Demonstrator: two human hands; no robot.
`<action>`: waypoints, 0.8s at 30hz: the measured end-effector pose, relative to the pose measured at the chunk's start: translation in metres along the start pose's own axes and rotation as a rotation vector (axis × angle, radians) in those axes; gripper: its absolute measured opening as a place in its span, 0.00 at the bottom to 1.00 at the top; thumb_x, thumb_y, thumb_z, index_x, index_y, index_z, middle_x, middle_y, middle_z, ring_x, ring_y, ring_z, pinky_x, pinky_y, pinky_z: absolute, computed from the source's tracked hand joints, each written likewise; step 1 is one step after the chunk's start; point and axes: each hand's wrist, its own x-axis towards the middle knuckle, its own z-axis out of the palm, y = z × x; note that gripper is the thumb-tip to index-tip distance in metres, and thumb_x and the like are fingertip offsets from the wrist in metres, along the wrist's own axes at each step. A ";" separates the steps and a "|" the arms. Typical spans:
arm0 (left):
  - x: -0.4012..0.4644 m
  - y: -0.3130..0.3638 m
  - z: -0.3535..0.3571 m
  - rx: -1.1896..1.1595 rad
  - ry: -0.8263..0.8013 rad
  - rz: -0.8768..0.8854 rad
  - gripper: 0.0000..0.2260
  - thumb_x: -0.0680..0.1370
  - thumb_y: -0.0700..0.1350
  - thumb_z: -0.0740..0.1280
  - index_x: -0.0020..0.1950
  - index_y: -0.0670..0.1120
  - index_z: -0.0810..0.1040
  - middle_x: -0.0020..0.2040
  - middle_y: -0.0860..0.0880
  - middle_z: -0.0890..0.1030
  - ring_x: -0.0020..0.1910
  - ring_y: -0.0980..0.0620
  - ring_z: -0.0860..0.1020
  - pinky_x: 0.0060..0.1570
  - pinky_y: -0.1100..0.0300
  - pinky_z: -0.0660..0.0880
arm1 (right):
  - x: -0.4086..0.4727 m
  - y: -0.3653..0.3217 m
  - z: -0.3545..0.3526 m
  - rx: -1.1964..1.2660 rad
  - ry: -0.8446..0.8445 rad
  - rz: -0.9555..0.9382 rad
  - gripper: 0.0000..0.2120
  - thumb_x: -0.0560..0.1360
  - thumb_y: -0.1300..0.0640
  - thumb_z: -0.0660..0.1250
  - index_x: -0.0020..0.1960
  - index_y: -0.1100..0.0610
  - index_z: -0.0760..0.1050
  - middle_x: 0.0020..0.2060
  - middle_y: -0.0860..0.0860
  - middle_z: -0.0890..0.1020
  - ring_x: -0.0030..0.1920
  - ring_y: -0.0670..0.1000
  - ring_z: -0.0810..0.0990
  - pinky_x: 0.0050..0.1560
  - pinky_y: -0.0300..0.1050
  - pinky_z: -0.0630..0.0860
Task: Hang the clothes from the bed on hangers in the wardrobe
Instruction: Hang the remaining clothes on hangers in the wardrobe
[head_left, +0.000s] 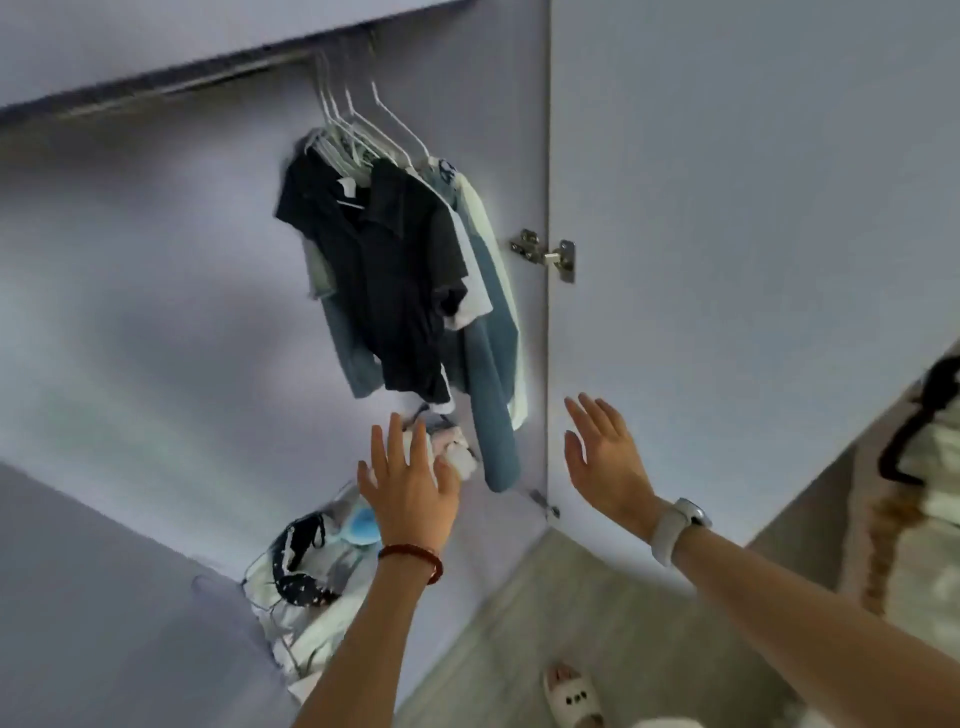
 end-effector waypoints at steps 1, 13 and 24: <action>-0.017 0.005 0.011 -0.015 -0.053 0.021 0.21 0.68 0.38 0.70 0.62 0.40 0.76 0.65 0.38 0.73 0.65 0.35 0.70 0.55 0.31 0.67 | -0.027 0.014 0.001 -0.024 -0.023 0.079 0.30 0.75 0.46 0.42 0.71 0.59 0.62 0.70 0.57 0.65 0.72 0.59 0.58 0.71 0.56 0.58; -0.170 0.154 0.081 -0.205 -0.633 0.524 0.20 0.78 0.43 0.60 0.69 0.43 0.67 0.71 0.43 0.66 0.72 0.43 0.60 0.68 0.43 0.56 | -0.293 0.133 -0.056 -0.079 0.124 0.864 0.20 0.79 0.57 0.54 0.70 0.59 0.63 0.70 0.55 0.65 0.71 0.55 0.59 0.71 0.52 0.58; -0.348 0.373 0.090 -0.269 -0.940 1.272 0.21 0.78 0.44 0.59 0.72 0.44 0.64 0.73 0.44 0.62 0.71 0.46 0.60 0.68 0.49 0.58 | -0.526 0.180 -0.128 -0.019 0.572 1.488 0.18 0.78 0.61 0.56 0.68 0.63 0.66 0.67 0.60 0.69 0.68 0.59 0.64 0.68 0.51 0.60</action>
